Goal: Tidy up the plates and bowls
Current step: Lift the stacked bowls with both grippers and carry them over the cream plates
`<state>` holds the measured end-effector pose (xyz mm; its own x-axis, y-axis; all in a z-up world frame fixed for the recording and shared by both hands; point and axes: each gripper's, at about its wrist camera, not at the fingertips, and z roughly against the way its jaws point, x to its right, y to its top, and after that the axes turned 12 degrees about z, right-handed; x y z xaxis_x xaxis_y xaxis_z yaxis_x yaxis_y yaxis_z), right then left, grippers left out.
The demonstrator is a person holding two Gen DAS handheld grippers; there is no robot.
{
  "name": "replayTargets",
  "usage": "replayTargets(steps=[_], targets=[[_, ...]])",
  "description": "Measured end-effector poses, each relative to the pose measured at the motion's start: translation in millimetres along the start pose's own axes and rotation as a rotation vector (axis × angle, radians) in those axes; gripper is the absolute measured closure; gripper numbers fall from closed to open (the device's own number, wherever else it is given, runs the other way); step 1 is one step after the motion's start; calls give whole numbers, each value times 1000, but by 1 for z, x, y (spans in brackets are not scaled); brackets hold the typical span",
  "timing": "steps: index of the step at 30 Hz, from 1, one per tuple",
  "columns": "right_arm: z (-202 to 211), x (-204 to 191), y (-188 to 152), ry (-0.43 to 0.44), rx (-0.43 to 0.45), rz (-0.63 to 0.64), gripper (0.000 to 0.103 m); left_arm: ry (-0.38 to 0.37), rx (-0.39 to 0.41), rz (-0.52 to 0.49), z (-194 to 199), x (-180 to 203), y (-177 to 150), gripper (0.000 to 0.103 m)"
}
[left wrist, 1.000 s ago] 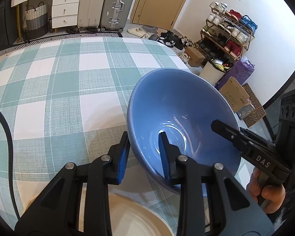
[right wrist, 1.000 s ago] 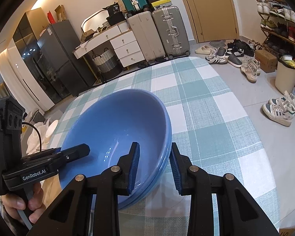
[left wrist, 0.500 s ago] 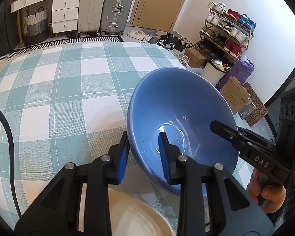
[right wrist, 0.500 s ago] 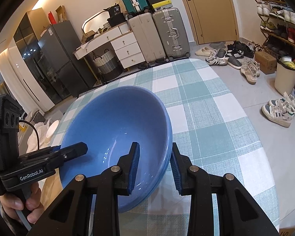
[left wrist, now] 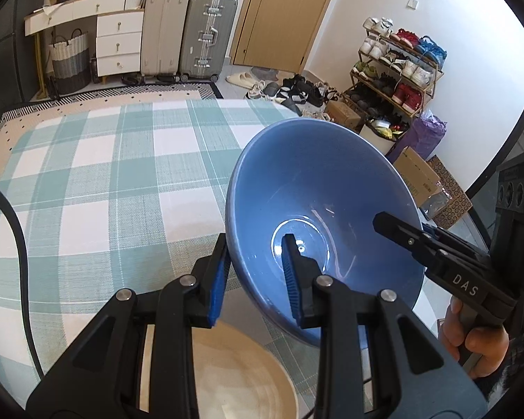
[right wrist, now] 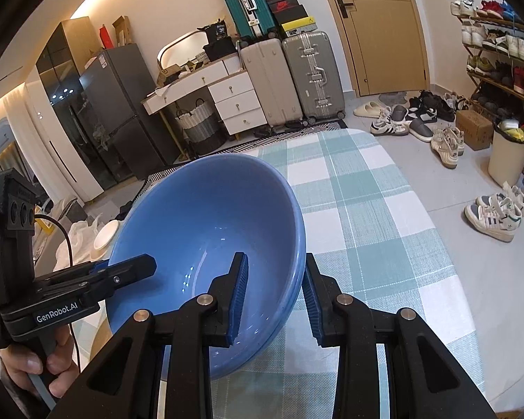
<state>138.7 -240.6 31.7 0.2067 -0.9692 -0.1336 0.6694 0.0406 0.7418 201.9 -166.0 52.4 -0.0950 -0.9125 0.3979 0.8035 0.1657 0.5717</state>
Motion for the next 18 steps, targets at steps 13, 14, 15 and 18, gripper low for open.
replayTargets(steps=[13,14,15,18], targets=[[49,-42,5,8,57,60,71,6,84,-11,88,6,-20,77],[53,-45,5,9,60,62,71,8,88,-11,94,8,-21,77],[56,-48,5,9,63,66,71,11,93,-12,101,8,-24,77],[67,-60,4,11,71,85,71,14,104,-7,119,8,-32,77]])
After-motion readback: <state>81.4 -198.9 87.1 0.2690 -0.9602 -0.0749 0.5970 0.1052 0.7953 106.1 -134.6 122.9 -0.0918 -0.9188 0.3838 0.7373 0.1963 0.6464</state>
